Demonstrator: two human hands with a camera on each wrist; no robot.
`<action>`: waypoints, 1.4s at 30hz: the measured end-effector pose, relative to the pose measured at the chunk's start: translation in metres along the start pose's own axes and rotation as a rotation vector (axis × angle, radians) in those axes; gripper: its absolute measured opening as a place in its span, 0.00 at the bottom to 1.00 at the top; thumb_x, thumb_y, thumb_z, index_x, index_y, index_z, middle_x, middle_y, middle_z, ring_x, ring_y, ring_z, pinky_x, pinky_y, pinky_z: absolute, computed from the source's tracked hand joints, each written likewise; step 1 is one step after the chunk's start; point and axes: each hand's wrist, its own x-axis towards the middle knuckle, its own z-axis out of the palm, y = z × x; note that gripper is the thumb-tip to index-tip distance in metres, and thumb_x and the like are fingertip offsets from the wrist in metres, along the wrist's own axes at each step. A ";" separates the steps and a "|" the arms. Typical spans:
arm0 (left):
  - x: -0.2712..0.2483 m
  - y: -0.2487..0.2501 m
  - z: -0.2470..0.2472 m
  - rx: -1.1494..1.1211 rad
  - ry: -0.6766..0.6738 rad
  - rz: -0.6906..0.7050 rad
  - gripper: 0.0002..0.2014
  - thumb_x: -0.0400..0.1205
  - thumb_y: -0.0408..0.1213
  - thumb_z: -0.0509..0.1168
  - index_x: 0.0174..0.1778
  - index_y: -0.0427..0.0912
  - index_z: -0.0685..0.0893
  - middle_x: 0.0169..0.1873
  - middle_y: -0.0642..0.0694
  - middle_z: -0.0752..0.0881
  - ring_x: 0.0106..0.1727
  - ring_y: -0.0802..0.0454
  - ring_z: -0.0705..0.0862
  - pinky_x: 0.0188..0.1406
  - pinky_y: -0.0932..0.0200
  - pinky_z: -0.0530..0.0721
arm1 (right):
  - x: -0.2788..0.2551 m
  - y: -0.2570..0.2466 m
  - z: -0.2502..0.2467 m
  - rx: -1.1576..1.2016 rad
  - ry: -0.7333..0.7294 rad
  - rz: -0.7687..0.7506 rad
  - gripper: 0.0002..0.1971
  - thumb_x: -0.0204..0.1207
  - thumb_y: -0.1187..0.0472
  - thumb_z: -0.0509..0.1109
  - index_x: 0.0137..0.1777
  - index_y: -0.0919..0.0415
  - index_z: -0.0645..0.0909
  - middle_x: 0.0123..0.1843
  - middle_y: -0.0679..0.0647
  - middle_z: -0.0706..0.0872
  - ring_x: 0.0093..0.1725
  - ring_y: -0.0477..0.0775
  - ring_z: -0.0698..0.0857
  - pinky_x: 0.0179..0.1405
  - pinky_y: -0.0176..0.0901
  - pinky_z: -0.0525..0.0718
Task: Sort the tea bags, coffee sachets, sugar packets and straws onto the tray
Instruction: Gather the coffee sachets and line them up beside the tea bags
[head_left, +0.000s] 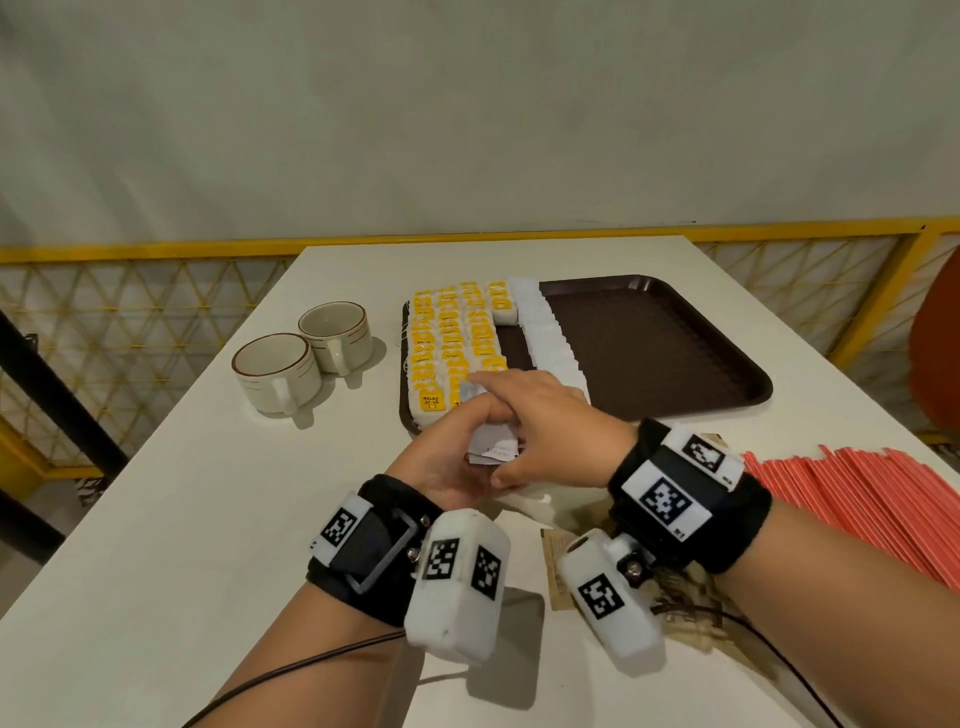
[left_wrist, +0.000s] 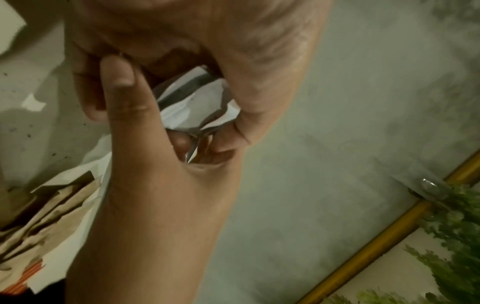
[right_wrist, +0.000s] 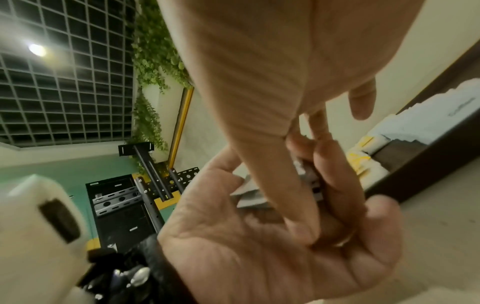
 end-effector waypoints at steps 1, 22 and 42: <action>-0.001 0.000 -0.001 0.004 -0.006 0.000 0.07 0.78 0.32 0.58 0.46 0.41 0.81 0.37 0.42 0.84 0.36 0.49 0.84 0.30 0.58 0.83 | 0.001 -0.002 0.001 0.009 0.027 0.011 0.45 0.66 0.54 0.79 0.81 0.46 0.60 0.76 0.49 0.70 0.75 0.56 0.66 0.71 0.59 0.68; 0.001 0.004 -0.003 0.127 0.045 0.423 0.22 0.73 0.51 0.65 0.57 0.39 0.82 0.62 0.33 0.83 0.64 0.41 0.83 0.68 0.46 0.78 | -0.012 0.006 -0.009 1.090 0.052 0.173 0.08 0.79 0.63 0.69 0.56 0.64 0.81 0.47 0.60 0.85 0.45 0.52 0.85 0.41 0.39 0.87; 0.173 0.158 0.053 0.873 -0.049 0.391 0.05 0.82 0.27 0.65 0.40 0.37 0.83 0.32 0.43 0.82 0.26 0.56 0.82 0.34 0.62 0.88 | 0.097 0.132 -0.109 1.059 0.260 0.394 0.03 0.79 0.70 0.68 0.49 0.62 0.78 0.47 0.59 0.85 0.42 0.51 0.86 0.39 0.36 0.87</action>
